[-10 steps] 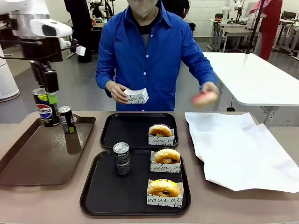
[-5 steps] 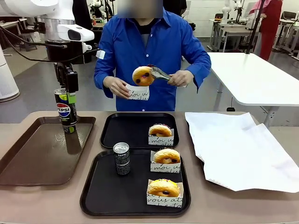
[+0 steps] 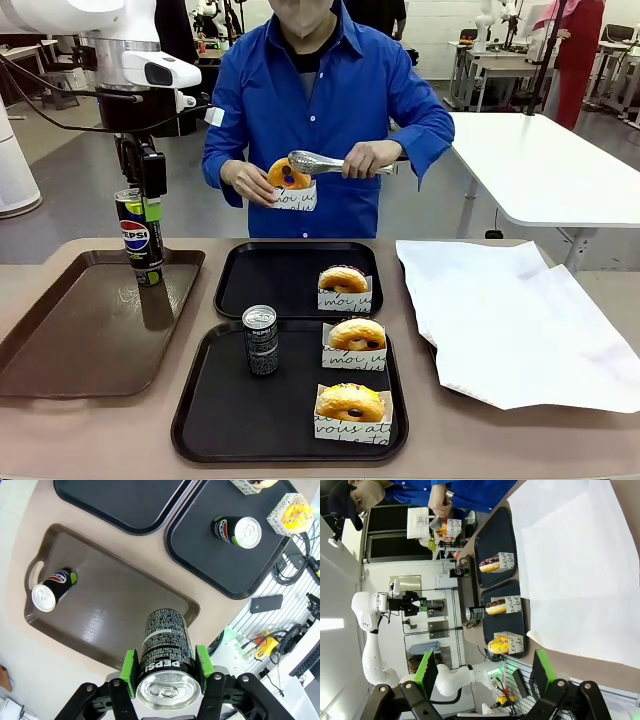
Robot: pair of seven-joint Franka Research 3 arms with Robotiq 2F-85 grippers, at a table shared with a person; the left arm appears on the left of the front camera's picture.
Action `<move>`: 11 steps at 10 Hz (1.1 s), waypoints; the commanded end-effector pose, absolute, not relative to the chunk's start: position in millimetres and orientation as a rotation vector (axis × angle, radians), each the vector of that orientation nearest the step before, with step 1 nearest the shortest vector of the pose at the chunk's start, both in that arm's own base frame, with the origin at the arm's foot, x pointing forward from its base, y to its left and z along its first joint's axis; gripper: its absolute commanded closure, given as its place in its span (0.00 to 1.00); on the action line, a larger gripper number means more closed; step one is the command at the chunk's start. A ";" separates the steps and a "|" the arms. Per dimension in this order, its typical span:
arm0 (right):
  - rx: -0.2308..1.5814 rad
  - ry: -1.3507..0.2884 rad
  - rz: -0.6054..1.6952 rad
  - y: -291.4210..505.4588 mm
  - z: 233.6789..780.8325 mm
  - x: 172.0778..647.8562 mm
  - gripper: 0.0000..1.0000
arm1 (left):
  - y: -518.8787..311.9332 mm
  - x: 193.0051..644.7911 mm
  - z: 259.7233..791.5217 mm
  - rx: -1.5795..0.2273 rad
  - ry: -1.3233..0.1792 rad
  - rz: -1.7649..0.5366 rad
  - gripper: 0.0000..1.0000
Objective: Set up donuts and drinks on trays.
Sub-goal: Pick up one Pepsi coke from the Handle tray and place it on the Flat Tray without a Pepsi coke.
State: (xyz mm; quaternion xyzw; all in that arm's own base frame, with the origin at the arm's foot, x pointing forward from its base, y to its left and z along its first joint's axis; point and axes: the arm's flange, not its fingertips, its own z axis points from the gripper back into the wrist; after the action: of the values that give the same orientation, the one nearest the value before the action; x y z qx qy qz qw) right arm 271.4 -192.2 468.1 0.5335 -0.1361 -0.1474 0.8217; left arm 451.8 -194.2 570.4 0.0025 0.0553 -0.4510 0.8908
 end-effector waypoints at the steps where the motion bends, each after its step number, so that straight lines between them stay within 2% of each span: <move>1: 1.149 -0.299 -0.312 -191.9 469.3 271.6 0.00 | -194.7 451.8 571.9 0.006 0.104 -0.937 0.43; 6: 1.149 -0.299 -0.312 -191.9 469.3 271.6 0.00 | -194.9 452.0 569.4 0.005 0.117 -0.937 0.43; 11: 1.149 -0.299 -0.312 -191.9 469.3 271.6 0.00 | -221.3 478.8 561.0 -0.023 0.074 -0.957 0.43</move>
State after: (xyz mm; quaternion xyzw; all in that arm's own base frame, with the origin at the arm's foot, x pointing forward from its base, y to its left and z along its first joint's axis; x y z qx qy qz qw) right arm 271.4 -192.2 468.1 0.5335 -0.1361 -0.1474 0.8217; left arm 468.6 -209.7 557.0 -0.0009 0.0497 -0.4599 0.8866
